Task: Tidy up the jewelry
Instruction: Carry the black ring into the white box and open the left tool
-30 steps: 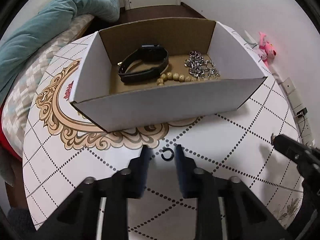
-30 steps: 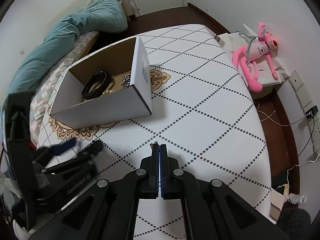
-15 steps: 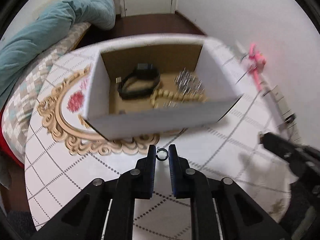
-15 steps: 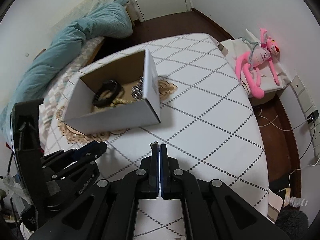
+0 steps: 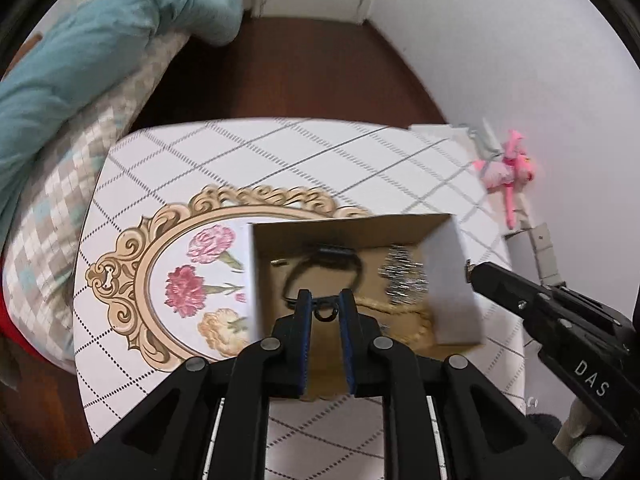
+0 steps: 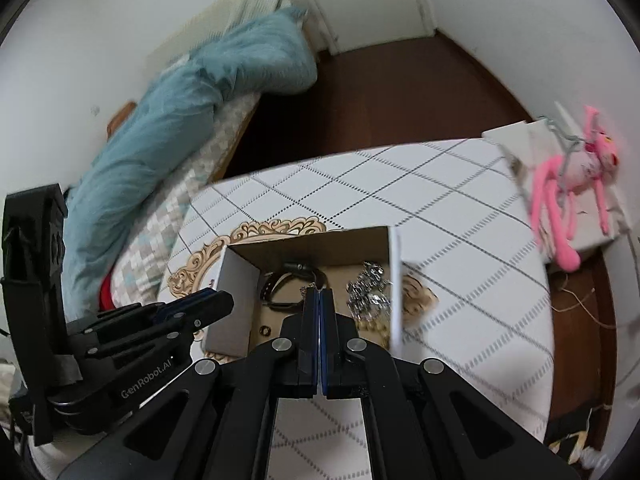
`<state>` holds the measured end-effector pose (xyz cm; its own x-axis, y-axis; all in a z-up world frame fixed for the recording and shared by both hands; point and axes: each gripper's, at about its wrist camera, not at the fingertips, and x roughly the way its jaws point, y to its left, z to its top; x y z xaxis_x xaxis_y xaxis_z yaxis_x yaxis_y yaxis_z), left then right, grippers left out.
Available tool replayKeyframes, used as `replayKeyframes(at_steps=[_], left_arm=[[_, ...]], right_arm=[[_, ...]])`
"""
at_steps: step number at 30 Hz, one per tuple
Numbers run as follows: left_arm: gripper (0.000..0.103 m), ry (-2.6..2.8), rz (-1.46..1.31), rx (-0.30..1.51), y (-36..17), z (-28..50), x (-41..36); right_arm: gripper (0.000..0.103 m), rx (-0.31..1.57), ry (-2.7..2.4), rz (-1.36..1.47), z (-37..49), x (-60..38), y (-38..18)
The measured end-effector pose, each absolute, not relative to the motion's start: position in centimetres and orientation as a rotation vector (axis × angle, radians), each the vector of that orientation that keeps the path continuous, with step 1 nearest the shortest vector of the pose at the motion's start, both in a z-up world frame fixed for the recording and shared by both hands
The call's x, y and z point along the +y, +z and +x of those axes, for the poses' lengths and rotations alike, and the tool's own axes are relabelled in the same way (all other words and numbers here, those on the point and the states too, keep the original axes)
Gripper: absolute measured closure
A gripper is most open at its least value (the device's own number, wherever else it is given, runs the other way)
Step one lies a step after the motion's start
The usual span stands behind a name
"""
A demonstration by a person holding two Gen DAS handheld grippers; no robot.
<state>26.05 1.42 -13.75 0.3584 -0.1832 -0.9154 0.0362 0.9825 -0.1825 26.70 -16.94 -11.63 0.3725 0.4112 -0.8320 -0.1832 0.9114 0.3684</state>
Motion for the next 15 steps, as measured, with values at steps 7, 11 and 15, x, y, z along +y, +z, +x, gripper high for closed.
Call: replayKeyframes(at_steps=[7,11,15], left_arm=[[0.067,-0.073,-0.158,1.24,-14.7,27.4,3.1],[0.028,-0.029,-0.121,1.192,-13.4,27.0,3.0],[0.028,-0.017,-0.107,1.167,-12.7,26.7,3.0]], right_arm=[[0.097,1.26,0.395,0.192,30.1,-15.2,-14.8],[0.085,1.241,0.381,0.185,30.0,-15.6,-14.4],[0.08,1.203,0.355,0.176,29.2,-16.3,-13.1]])
